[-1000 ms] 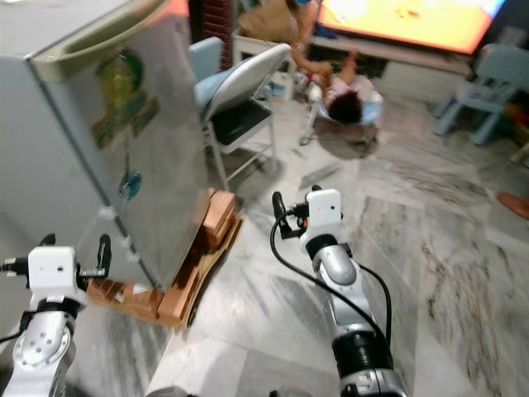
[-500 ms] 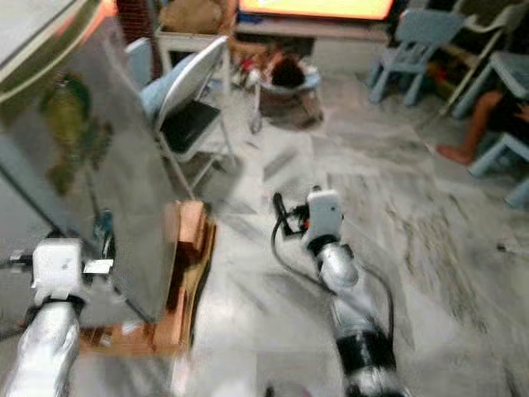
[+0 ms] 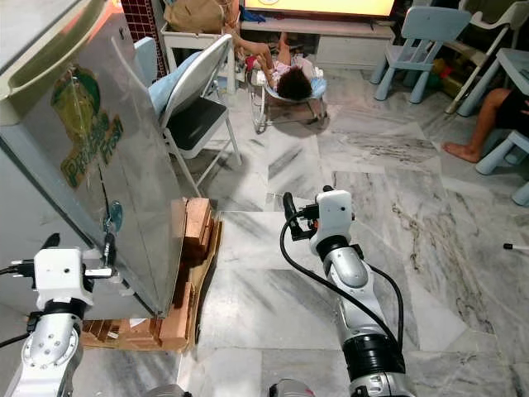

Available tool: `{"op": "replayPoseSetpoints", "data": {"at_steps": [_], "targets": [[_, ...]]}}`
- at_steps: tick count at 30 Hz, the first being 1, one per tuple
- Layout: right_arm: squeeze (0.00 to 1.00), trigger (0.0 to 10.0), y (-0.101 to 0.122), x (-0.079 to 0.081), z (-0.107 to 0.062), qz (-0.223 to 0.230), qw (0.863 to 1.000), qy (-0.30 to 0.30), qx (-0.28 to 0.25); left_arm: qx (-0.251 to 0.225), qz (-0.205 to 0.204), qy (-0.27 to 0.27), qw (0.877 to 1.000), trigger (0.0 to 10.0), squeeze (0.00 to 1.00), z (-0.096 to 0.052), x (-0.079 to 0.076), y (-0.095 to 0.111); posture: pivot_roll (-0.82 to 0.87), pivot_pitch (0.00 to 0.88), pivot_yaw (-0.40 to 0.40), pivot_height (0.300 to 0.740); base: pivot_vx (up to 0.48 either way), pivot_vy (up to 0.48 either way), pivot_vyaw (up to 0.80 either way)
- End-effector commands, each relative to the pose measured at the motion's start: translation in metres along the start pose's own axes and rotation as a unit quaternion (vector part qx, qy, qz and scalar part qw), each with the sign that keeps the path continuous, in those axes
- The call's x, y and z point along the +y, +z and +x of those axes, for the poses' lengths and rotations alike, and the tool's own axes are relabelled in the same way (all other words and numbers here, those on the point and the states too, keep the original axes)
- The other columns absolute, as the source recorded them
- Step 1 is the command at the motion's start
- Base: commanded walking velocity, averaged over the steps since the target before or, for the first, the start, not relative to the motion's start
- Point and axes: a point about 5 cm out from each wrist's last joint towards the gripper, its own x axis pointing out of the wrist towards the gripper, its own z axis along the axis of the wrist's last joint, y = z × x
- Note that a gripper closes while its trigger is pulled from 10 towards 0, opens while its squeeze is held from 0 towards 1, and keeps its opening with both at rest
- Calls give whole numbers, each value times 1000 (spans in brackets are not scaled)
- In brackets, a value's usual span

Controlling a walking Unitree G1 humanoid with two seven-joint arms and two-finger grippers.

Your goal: Restocking fridge

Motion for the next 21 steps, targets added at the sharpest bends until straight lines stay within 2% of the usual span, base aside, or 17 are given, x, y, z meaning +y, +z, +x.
{"op": "replayPoseSetpoints", "data": {"at_steps": [1,5,8,10,13,16,18,19,20,21], "targets": [[0,10000,-3,-2,-2,-4,1000,0,9,20,6,-9,1000,10000,0,-1,2,-7,43,64,-23,740,0,0,0],[0,10000,-13,0,-5,-14,999,7,42,25,-2,-25,999,10000,0,7,7,-7,43,64,-23,740,0,0,0],[0,10000,-28,-2,-10,-35,996,11,86,13,9,-32,999,10000,0,18,11,-1,41,67,-32,740,0,0,0],[0,10000,-29,-2,-11,-28,996,11,86,9,13,-30,999,10000,0,23,14,1,37,69,-31,740,0,0,0],[0,10000,-24,1,-12,-64,995,21,71,3,23,-18,1000,10000,0,31,18,4,25,69,-33,740,0,0,0],[0,10000,-22,8,-14,-45,996,51,64,9,22,-11,1000,10000,0,37,18,0,19,69,-33,740,0,0,0],[0,10000,-25,14,-17,-1,993,91,77,12,22,-6,1000,10000,0,41,17,0,15,69,-36,740,0,0,0],[0,10000,-25,14,-17,-1,993,91,77,12,22,-6,1000,10000,0,41,17,0,15,69,-36,740,0,0,0],[0,10000,-25,14,-20,22,992,96,84,16,27,-3,1000,10000,0,45,16,-2,15,70,-40,740,0,0,0],[0,10000,-26,14,-21,9,992,95,87,20,32,-6,999,10000,0,49,15,-4,10,68,-41,740,0,0,0]]}}
